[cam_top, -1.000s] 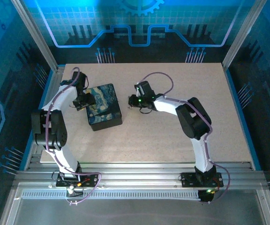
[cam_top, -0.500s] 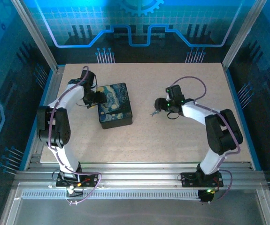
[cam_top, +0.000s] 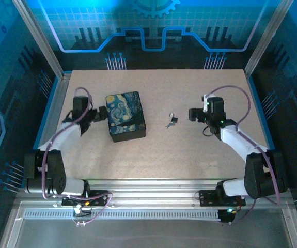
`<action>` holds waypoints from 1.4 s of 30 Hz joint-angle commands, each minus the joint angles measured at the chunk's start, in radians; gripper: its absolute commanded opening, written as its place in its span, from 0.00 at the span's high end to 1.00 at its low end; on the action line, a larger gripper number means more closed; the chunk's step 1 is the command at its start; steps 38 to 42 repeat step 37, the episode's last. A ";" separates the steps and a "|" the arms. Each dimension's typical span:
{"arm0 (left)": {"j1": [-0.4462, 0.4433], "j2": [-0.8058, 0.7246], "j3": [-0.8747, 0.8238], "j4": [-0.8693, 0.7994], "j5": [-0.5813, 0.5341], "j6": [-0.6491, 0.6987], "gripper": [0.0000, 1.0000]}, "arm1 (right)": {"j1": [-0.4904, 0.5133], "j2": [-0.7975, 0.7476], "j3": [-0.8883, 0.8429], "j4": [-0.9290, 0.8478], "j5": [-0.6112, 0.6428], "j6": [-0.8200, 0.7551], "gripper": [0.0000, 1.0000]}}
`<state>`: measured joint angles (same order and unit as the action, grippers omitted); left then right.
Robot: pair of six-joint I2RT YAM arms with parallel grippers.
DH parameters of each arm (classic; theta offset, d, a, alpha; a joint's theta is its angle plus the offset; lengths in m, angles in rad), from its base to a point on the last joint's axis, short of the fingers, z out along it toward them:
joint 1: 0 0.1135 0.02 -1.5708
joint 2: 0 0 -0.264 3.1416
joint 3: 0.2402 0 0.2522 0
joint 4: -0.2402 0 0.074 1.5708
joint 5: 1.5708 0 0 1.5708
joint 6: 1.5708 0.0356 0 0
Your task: Unlock the padlock with the key
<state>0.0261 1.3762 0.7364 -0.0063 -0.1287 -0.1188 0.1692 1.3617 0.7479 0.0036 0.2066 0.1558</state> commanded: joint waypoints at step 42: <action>-0.025 0.172 -0.350 0.917 0.098 0.132 0.01 | -0.108 0.142 -0.328 0.774 -0.090 -0.143 0.00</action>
